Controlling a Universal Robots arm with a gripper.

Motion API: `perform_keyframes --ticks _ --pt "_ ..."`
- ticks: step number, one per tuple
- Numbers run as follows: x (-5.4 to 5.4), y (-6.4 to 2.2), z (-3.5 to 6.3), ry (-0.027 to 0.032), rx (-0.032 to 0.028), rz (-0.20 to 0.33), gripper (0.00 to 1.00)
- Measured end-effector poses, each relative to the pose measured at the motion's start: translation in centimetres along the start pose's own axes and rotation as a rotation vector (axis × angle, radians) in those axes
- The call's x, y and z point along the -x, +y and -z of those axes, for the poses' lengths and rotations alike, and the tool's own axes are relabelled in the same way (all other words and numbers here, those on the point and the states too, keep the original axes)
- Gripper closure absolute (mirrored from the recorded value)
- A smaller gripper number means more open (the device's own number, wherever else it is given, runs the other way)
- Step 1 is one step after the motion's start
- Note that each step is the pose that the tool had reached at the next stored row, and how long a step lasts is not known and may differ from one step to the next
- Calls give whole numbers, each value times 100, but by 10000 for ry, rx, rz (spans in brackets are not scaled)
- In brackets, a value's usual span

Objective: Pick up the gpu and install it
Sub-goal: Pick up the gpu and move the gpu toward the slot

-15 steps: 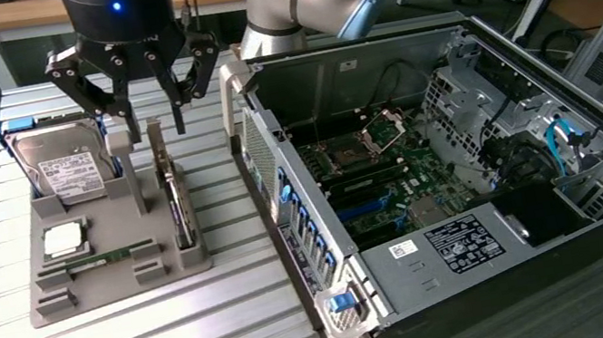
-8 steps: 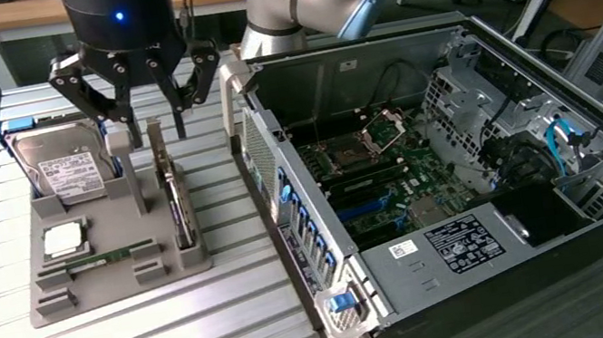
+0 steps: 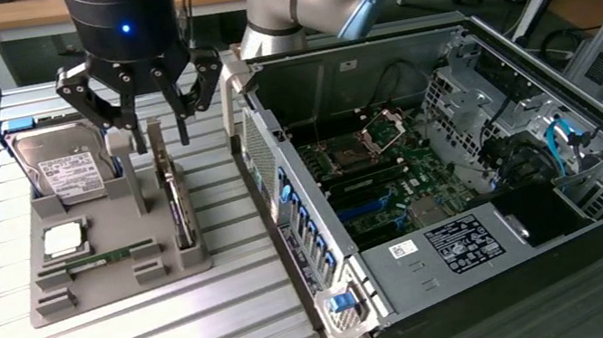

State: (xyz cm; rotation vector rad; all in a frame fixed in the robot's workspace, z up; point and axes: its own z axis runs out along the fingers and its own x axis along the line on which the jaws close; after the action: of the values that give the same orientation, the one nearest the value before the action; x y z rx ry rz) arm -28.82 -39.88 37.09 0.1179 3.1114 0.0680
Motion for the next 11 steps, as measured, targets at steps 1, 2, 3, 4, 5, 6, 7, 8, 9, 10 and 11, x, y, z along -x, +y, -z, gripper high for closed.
perform_keyframes --ticks 1,2,3,4,5,6,7,8,9,10,11 --pt "2 0 -10 0 0 0 52" --pt "3 -1 -21 -1 0 -1 52" --pt "4 -1 -31 0 0 -1 52" --pt "6 -2 -42 0 -1 0 52" --pt "6 -2 -53 0 0 0 52" --pt "7 -2 -65 0 0 0 52" --pt "7 -3 -75 0 -1 0 52" --pt "7 -3 -87 -1 0 0 52" --pt "7 -4 -100 0 0 0 52" --pt "6 -4 -111 0 -1 0 52" --pt "6 -5 -128 0 -1 -1 52"
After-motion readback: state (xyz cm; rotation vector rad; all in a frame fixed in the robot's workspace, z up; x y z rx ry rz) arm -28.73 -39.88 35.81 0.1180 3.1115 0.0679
